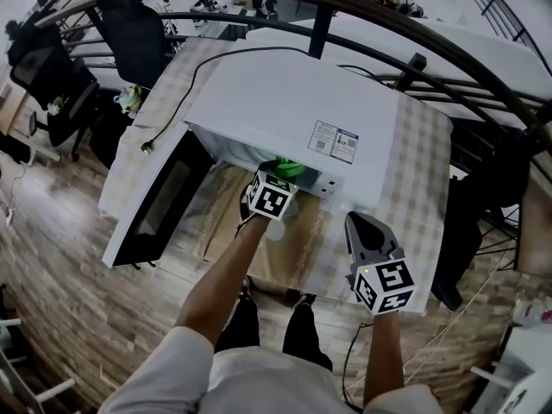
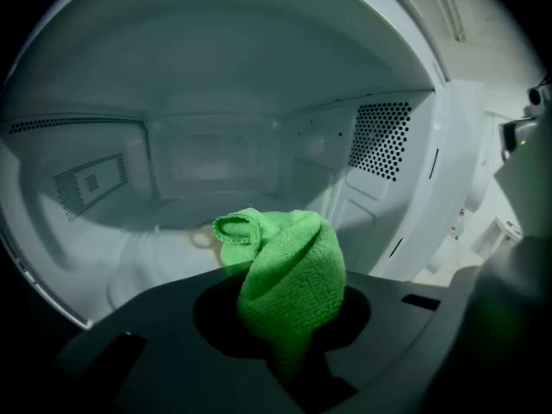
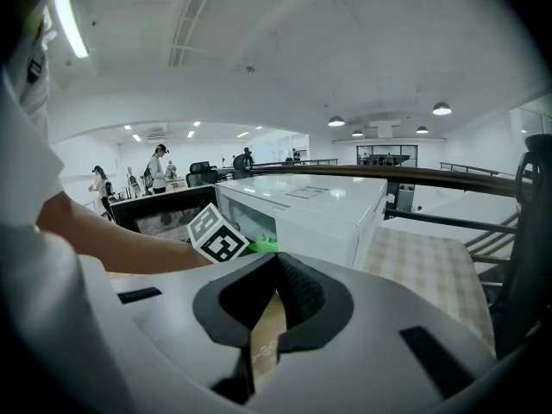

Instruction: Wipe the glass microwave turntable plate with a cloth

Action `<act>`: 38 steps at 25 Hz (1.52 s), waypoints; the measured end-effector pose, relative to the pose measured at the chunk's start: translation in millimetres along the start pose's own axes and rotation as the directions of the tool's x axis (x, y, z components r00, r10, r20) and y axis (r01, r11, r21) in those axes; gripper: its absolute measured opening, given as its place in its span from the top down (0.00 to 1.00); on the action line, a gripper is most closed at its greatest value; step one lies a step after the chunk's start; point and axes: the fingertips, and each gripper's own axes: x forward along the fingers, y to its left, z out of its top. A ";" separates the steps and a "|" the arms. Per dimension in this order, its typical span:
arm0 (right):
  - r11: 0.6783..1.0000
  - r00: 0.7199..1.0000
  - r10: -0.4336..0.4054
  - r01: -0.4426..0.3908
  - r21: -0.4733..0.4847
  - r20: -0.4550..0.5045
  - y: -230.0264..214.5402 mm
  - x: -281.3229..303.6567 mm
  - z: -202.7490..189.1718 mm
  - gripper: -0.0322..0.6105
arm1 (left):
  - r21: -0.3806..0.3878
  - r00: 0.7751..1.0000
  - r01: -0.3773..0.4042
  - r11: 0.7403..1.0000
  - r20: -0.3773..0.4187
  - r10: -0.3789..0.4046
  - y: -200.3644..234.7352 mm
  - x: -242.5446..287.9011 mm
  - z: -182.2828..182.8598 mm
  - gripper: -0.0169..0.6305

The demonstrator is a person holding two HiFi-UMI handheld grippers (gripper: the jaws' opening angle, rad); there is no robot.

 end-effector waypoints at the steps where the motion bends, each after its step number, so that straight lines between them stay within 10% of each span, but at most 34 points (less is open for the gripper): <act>1: 1.000 1.000 -0.006 0.006 0.001 0.000 -1.0 -1.9 -0.7 0.93 | 0.006 1.000 0.024 1.000 0.004 -0.024 -11.2 3.9 3.4 0.85; 9: 1.000 1.000 -0.008 0.008 -0.016 0.008 1.3 -8.0 7.3 0.93 | -0.027 0.992 0.105 0.994 0.069 -0.103 -32.4 -6.1 17.6 0.85; 14: 0.999 1.000 0.016 -0.015 -0.028 0.027 10.7 2.4 24.1 0.93 | 0.020 0.993 -0.047 0.999 0.114 0.044 33.0 -38.9 25.4 0.85; 21: 0.999 0.999 0.045 -0.044 -0.027 0.020 25.6 29.4 30.5 0.93 | 0.100 0.966 -0.254 0.962 -0.024 0.257 140.0 -43.4 -0.1 0.85; 38: 0.998 0.998 0.055 -0.055 -0.009 -0.004 24.5 40.8 20.8 0.93 | 0.036 0.993 -0.115 0.993 -0.019 0.116 65.7 -16.9 -10.9 0.85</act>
